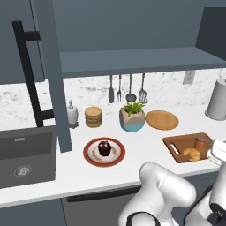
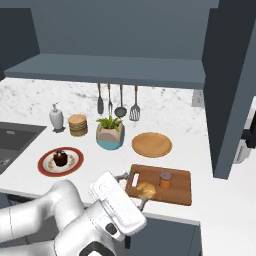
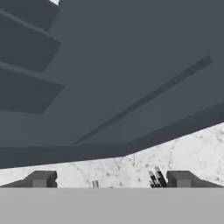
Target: From the different types of pastries on the counter, select a croissant and place it on the cutting board. Then retrieve a jar of jam from the cabinet and place it alongside the croissant on the cutting board.
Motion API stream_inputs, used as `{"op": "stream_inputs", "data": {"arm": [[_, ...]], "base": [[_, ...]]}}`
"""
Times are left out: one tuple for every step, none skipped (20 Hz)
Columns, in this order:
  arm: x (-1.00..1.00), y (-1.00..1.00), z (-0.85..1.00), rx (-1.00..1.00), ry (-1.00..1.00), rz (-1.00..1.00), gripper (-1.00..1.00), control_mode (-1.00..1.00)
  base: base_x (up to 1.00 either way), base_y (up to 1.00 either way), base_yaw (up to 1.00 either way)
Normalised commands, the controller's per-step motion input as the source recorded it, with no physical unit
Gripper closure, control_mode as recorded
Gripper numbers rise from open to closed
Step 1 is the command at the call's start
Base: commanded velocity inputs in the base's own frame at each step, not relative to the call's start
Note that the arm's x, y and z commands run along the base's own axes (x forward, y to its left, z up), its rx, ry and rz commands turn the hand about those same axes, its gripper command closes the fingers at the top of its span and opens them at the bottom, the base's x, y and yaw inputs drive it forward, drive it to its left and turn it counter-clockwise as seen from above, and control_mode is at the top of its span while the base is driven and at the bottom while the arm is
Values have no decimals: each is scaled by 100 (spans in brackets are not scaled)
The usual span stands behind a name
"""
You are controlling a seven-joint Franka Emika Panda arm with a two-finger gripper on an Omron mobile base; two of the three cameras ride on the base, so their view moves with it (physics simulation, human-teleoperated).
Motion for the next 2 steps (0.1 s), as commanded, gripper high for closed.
{"op": "stream_inputs", "data": {"arm": [[-100,0,30,10,-50,7,-100,-100],[-100,0,22,12,-49,4,-100,-100]], "base": [[0,0,0],[0,0,0]]}}
